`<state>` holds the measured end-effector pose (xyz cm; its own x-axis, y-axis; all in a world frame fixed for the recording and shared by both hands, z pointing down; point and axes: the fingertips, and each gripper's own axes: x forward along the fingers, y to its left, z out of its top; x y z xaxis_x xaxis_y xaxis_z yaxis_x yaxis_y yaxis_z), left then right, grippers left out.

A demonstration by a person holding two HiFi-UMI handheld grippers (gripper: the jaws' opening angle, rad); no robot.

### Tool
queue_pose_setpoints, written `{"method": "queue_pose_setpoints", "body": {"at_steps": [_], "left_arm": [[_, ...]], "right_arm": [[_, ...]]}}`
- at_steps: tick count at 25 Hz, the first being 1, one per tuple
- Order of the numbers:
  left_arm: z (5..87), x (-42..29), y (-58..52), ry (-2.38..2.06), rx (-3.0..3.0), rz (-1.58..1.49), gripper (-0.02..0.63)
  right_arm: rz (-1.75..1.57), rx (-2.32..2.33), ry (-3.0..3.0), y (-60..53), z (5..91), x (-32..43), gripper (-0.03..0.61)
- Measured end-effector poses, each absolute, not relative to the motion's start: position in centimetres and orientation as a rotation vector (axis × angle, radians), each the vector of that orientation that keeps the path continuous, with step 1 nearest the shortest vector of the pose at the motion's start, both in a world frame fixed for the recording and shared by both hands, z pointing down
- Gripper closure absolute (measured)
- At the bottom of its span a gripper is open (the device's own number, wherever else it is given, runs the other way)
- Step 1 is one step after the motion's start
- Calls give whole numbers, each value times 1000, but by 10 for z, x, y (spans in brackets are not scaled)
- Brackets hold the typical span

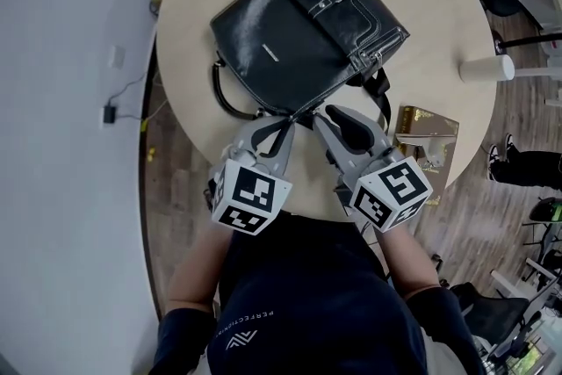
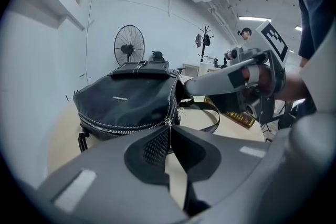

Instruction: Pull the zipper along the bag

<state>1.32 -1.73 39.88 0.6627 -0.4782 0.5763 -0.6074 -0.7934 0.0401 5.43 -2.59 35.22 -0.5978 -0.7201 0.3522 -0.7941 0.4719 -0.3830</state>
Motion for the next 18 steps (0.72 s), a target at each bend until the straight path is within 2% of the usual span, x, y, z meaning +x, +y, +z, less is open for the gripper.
{"method": "queue_pose_setpoints", "body": {"at_steps": [8, 18], "left_arm": [[401, 12, -17, -816, 2701, 864, 586], [401, 12, -18, -755, 2741, 868, 586]], "right_arm": [[885, 1364, -2562, -30, 353, 57, 458], [1356, 1364, -2547, -42, 357, 45, 419]]}}
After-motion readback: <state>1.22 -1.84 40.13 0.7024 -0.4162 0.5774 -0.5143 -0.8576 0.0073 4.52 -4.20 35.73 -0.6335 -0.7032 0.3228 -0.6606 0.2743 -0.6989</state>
